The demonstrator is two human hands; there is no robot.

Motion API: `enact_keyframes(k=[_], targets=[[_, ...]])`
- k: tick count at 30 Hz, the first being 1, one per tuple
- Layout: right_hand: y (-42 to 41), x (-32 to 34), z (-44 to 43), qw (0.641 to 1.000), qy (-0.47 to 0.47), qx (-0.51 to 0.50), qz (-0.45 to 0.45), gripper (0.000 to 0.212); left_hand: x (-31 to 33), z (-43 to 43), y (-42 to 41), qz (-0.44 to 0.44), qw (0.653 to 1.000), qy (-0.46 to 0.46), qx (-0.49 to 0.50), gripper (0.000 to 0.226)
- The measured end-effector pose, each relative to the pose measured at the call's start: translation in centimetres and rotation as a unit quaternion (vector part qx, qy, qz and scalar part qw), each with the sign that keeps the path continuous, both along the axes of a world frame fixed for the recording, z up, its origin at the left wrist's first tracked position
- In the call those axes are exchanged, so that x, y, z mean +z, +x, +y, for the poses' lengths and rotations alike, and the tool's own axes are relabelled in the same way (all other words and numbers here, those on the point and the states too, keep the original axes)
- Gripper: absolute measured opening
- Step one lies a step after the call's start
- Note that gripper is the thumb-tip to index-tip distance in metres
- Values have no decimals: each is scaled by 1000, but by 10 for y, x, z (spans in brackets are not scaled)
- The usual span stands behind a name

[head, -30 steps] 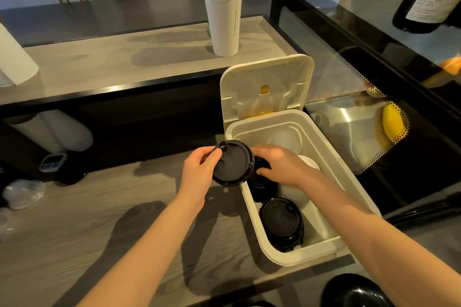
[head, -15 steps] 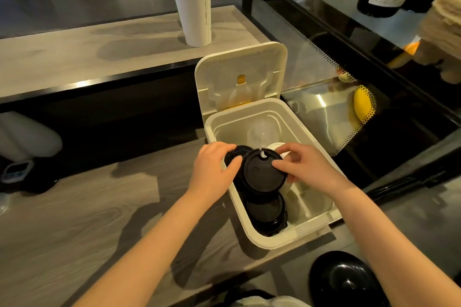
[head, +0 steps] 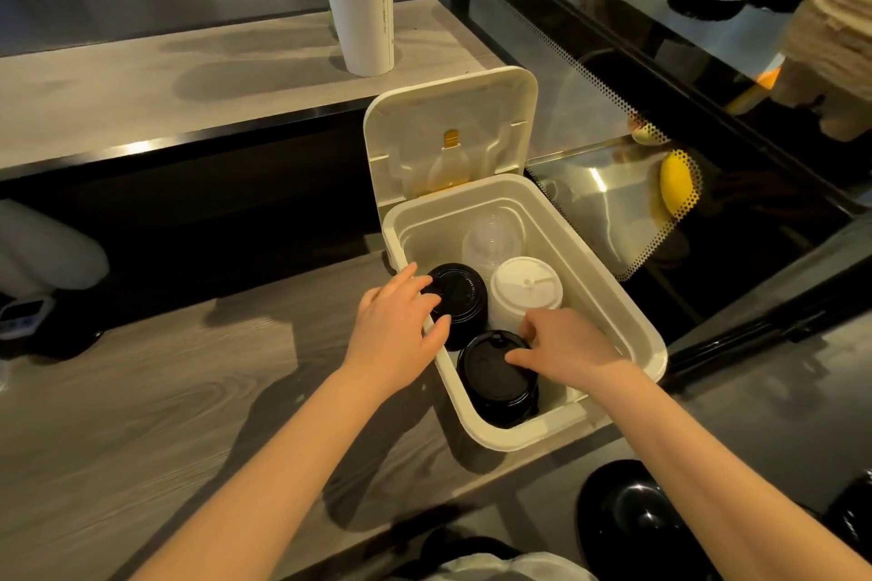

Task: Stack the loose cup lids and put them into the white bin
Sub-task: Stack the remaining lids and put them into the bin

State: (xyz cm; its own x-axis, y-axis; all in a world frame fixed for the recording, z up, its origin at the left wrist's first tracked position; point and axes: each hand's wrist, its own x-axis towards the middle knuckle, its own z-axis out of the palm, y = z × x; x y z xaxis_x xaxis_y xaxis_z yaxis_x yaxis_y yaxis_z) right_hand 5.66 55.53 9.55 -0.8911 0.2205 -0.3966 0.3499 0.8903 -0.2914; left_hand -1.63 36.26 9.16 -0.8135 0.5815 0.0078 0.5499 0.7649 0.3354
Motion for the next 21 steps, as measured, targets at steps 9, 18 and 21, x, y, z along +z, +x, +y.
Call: enact_keyframes(k=[9, 18, 21], targets=[[5, 5, -5, 996, 76, 47, 13, 47, 0, 1, 0, 8, 1000, -25, -12, 40], [2, 11, -12, 992, 115, 54, -12, 48, 5, 1, 0, 7, 998, -47, -31, 40], [-1, 20, -11, 991, 130, 45, -6, 49, 10, -1, -2, 3, 997, -65, -46, 43]])
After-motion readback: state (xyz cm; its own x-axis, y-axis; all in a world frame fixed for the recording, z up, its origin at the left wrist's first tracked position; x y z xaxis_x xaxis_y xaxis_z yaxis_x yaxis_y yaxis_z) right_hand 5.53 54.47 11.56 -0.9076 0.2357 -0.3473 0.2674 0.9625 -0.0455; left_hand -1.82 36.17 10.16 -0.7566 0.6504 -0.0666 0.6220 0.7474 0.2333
